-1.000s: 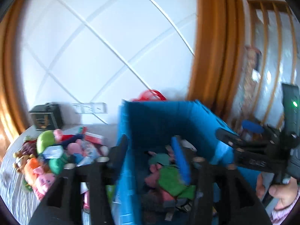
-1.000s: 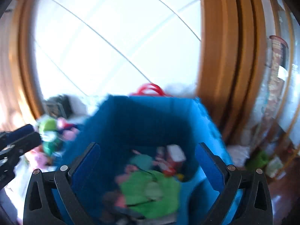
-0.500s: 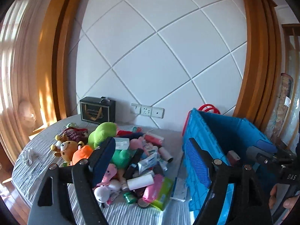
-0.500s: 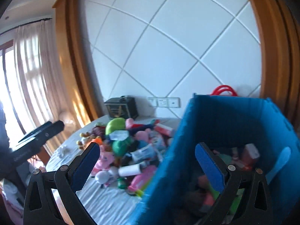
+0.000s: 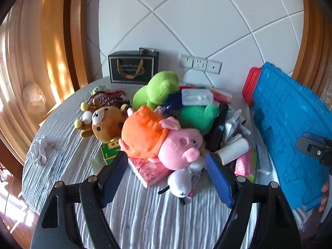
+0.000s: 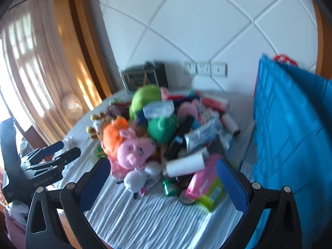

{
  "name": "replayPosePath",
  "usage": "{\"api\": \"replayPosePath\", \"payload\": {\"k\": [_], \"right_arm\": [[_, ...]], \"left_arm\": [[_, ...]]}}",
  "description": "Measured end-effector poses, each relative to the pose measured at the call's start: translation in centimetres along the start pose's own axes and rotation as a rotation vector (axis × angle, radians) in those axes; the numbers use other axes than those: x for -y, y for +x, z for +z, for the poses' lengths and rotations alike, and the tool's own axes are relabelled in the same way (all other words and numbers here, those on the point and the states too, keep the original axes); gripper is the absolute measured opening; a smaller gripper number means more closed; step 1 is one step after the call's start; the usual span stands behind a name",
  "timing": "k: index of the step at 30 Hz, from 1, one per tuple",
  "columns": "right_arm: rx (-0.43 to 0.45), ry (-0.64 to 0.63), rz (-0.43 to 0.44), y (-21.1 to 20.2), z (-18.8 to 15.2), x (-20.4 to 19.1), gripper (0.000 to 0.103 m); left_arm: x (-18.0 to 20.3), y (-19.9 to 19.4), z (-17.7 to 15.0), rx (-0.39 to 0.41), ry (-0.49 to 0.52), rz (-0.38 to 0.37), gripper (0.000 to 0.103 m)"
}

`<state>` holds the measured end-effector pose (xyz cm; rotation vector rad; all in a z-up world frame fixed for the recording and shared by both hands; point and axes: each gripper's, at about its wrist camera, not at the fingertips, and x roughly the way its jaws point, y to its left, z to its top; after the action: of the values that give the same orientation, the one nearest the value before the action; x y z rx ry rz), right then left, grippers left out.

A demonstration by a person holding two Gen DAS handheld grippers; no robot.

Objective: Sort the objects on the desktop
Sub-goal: 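Withdraw both open tools from the bin back toward the pile, then move both open tools toward the remaining pile of items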

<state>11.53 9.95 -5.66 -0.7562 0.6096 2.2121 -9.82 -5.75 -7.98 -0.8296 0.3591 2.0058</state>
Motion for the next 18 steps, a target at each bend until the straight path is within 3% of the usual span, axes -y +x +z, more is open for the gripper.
{"api": "replayPosePath", "payload": {"k": [4, 9, 14, 18], "right_arm": [[-0.13, 0.092, -0.069, 5.0, -2.9, 0.8, 0.103], [-0.294, 0.213, -0.153, 9.6, -7.2, 3.3, 0.103], [-0.361, 0.249, -0.228, 11.6, -9.4, 5.6, 0.103], [-0.376, 0.269, -0.229, 12.6, -10.1, 6.6, 0.103]], "left_arm": [[-1.9, 4.5, -2.1, -0.111, 0.006, -0.035, 0.077], [-0.7, 9.4, -4.7, -0.224, 0.05, -0.086, 0.077], [1.5, 12.9, -6.0, -0.292, 0.085, -0.106, 0.077], [3.0, 15.6, -6.1, -0.326, 0.104, -0.1, 0.077]]}}
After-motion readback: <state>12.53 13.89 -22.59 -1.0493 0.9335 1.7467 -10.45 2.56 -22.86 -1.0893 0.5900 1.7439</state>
